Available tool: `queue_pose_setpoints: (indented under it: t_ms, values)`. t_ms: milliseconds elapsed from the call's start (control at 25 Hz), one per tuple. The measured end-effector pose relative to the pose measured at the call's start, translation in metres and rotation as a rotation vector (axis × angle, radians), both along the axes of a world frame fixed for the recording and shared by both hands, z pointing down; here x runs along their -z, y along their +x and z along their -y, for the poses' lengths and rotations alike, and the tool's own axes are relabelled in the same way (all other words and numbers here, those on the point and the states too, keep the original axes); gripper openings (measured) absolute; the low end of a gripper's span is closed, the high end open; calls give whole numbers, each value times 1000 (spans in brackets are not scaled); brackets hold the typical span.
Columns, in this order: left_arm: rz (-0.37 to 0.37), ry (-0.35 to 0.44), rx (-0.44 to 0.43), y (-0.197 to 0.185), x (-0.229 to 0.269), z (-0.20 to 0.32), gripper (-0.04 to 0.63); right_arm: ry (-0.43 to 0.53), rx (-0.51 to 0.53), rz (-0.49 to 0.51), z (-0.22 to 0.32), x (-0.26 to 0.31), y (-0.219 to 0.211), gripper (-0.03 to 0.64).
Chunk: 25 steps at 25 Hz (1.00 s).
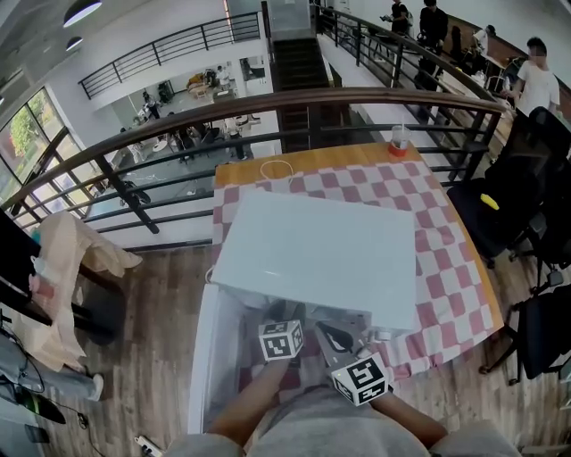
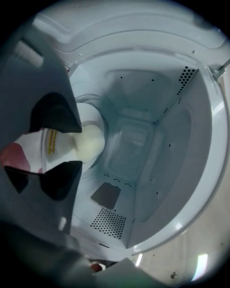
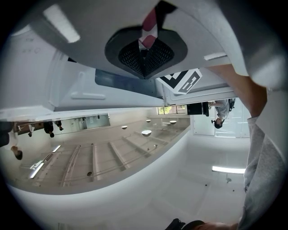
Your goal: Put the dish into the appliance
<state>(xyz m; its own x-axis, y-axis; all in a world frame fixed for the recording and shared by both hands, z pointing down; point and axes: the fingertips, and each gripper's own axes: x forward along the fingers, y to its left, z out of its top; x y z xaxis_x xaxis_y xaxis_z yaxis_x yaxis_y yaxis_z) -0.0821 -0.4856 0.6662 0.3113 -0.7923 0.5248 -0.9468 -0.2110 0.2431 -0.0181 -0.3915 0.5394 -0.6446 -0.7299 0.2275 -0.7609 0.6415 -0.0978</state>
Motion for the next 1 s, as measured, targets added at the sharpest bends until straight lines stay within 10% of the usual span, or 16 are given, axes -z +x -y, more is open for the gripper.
queue_pose_setpoints:
  t_ms: [440,1000]
  values:
    - [-13,-4,-14,2,9,9,213,18,-47,-10,-21,11,22,-2]
    - [-11,147,41,-10,65,-120,188,33,-63,6,-75,13,50,-2]
